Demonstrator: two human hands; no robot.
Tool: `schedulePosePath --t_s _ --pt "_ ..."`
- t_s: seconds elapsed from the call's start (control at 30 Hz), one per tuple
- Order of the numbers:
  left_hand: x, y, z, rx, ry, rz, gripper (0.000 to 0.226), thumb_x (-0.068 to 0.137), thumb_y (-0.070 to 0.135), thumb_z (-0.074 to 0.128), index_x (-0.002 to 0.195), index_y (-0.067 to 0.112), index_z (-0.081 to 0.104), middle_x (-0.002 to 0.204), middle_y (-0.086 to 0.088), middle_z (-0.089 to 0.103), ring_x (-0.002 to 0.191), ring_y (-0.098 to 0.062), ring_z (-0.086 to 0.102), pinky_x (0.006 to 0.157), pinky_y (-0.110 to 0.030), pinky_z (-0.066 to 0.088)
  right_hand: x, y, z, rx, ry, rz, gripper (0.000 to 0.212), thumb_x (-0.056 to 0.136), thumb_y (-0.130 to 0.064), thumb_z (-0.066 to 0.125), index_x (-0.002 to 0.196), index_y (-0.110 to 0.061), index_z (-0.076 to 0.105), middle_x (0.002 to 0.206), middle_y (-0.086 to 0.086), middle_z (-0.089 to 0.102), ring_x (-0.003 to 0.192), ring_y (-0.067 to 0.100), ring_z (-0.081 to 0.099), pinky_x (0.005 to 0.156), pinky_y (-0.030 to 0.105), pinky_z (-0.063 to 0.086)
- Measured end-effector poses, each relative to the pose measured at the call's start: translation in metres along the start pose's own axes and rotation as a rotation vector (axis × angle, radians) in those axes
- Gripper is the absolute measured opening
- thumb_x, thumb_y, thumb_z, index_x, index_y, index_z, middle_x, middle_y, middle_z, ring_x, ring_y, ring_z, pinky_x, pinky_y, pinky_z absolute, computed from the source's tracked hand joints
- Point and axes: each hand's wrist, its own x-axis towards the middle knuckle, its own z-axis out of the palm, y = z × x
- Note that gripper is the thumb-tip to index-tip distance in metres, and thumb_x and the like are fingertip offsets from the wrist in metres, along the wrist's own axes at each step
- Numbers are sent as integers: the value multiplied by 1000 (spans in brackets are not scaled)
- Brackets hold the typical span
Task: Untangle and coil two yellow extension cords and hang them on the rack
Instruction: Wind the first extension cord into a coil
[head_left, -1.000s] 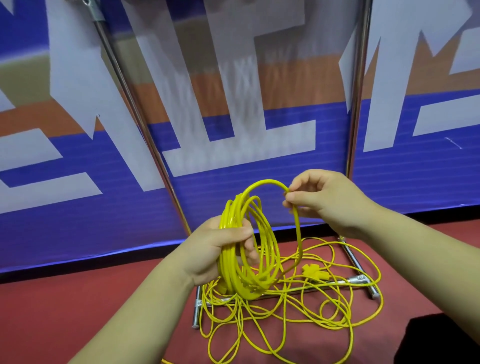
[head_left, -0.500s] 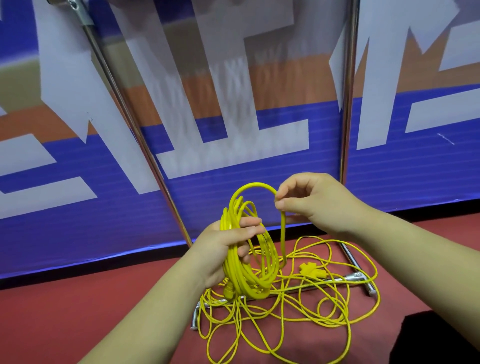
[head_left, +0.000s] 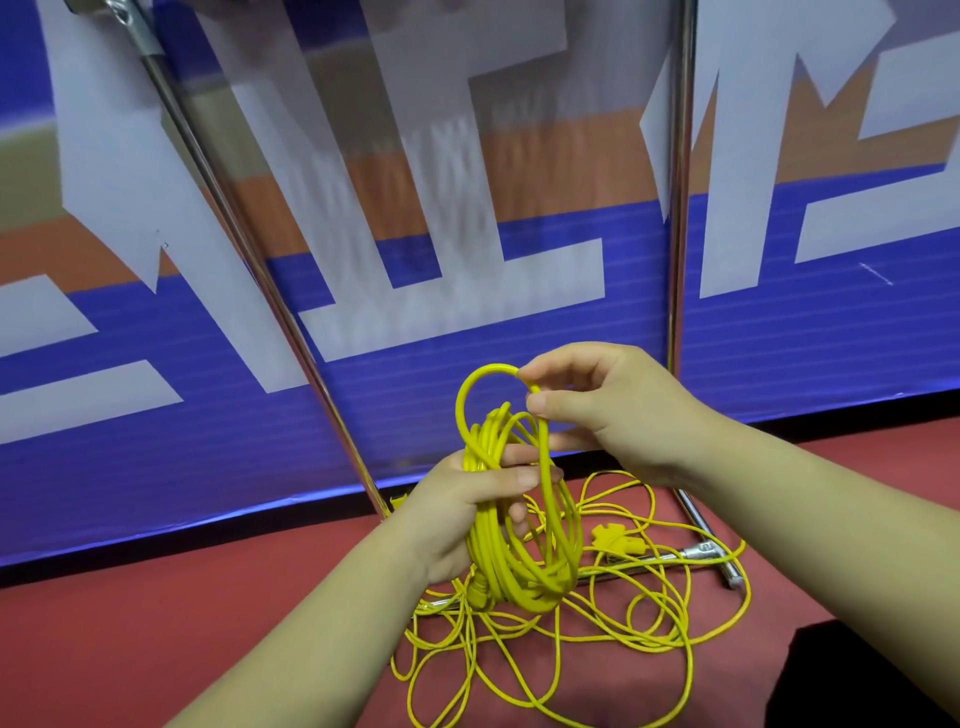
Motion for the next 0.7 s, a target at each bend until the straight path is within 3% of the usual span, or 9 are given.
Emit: schedulePosePath --t_s 0.13,0.27,0.37,0.53,0.7 --pt "-3 2 3 -21 -99 2 47 66 11 79 111 3 68 113 -24 70 50 -12 50 56 -29 50 2 2 -1 -1 38 -8 20 86 1 73 93 -19 74 87 2 70 77 14 72 70 37 63" --pt "-7 -1 13 59 -163 24 31 62 13 81 92 9 73 94 -19 72 48 -12 49 55 -29 50 3 5 4 -22 44 -26 19 85 1 73 84 -17 72 77 2 71 71 15 69 63 29 60" --pt "-7 -2 18 124 -171 53 22 63 16 82 82 13 74 79 -17 66 48 -13 50 57 -31 49 3 5 5 -29 43 -54 18 85 1 73 82 -16 71 77 6 71 70 18 67 64 32 60" --pt "-7 2 16 106 -155 107 12 74 4 73 84 7 69 66 -10 59 46 -13 47 54 -28 47 5 4 0 -11 66 -112 15 84 3 74 85 -12 72 82 13 73 72 21 67 71 37 61" --pt "-11 16 2 -6 -127 130 26 66 8 78 89 4 66 69 -14 56 45 -13 44 53 -29 46 5 9 -5 -14 70 -104 17 82 -1 76 93 -14 72 88 3 74 81 16 70 72 32 62"
